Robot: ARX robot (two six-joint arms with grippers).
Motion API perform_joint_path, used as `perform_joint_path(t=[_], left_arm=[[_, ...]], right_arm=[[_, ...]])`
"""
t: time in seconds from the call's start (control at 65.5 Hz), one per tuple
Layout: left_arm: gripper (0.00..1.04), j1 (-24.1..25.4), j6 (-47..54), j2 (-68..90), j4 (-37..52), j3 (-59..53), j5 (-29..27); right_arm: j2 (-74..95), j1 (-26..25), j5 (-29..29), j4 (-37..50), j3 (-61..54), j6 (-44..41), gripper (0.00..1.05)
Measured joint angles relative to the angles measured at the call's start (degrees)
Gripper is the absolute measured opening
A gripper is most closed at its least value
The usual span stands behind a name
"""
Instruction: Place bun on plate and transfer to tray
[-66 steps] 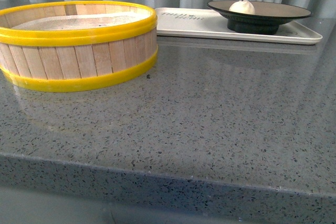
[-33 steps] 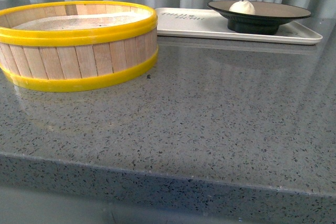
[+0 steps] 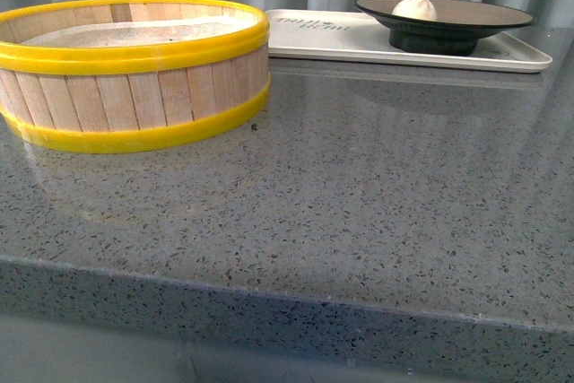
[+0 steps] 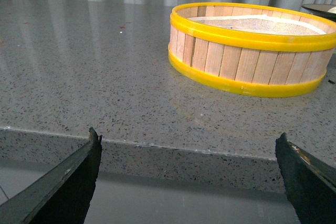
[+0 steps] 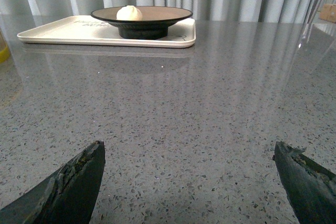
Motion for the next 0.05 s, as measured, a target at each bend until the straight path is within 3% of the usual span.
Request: perform_joint_path(t=[0.046], left_arm=[[0.98,0.0,0.0,0.0,0.0,0.0,0.0]], right_arm=[[0.0,0.0,0.0,0.0,0.0,0.02,0.96]])
